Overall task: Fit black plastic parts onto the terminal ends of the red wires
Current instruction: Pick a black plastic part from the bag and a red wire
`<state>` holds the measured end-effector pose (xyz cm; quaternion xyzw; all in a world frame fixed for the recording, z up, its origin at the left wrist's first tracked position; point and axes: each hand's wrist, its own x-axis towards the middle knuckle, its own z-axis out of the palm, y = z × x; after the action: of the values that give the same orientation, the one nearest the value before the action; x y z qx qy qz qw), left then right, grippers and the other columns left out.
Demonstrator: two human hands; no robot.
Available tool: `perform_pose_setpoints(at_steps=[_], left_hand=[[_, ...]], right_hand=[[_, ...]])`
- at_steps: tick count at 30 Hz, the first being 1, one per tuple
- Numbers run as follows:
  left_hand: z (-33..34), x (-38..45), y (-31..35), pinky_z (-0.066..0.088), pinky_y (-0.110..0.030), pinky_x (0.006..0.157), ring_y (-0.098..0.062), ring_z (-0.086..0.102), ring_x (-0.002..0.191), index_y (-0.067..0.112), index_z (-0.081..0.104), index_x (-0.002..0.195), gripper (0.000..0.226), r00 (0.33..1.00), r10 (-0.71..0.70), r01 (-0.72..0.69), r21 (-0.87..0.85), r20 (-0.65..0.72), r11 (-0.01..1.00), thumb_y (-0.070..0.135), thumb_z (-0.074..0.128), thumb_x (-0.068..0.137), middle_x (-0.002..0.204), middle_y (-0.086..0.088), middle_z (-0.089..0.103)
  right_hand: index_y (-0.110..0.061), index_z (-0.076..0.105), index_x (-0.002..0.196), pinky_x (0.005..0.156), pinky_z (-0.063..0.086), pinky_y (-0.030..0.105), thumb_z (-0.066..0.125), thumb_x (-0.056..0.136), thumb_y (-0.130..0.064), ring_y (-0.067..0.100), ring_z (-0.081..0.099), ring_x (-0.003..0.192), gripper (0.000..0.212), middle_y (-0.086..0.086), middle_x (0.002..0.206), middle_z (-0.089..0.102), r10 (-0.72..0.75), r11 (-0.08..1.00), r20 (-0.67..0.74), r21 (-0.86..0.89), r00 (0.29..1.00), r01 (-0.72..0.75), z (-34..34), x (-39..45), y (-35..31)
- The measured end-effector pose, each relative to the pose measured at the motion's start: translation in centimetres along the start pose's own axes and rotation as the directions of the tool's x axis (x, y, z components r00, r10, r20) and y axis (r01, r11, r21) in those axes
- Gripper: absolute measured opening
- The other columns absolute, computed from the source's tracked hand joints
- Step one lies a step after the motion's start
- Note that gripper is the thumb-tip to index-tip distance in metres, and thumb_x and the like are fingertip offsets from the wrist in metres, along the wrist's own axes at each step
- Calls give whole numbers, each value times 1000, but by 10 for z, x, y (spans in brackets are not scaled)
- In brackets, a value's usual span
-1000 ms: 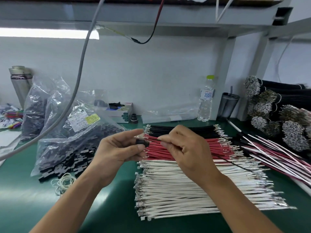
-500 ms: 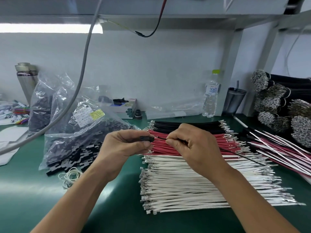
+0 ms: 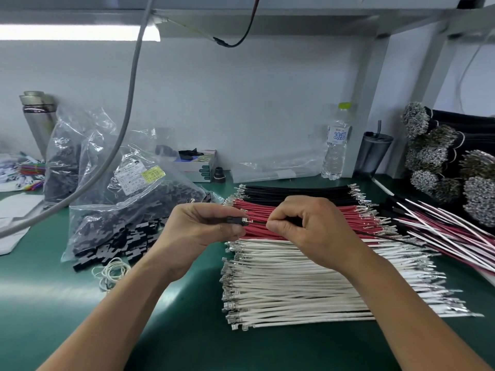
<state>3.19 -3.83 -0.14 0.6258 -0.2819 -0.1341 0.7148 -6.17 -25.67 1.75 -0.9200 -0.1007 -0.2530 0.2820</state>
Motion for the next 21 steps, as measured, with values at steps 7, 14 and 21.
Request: perform_pose_setpoints(at_steps=[7, 14, 21], left_hand=[[-1, 0, 1, 63, -31, 75, -30, 77, 81, 8, 83, 94, 37, 1000, -15, 14, -44, -20, 999, 15, 89, 58, 92, -23, 78], [1, -1, 1, 63, -33, 75, -32, 77, 81, 8, 82, 96, 38, 1000, -19, 20, -47, 6, 999, 14, 89, 59, 92, -24, 77], [1, -1, 0, 63, -30, 76, -32, 78, 82, 9, 83, 94, 39, 1000, -9, 9, -27, -9, 1000, 15, 90, 57, 91, -23, 78]], right_hand=[[-30, 77, 77, 71, 53, 39, 82, 82, -23, 9, 64, 75, 10, -17, 74, 64, -1, 998, -126, 55, 992, 8, -2, -1, -1], [-29, 79, 81, 67, 52, 36, 83, 81, -23, 8, 62, 74, 7, -17, 75, 63, -54, 999, -158, -9, 986, 53, 1, 0, -7], [-27, 80, 81, 68, 53, 38, 84, 80, -21, 8, 62, 72, 6, -15, 75, 64, -19, 999, -99, 28, 995, 22, 0, -1, -6]])
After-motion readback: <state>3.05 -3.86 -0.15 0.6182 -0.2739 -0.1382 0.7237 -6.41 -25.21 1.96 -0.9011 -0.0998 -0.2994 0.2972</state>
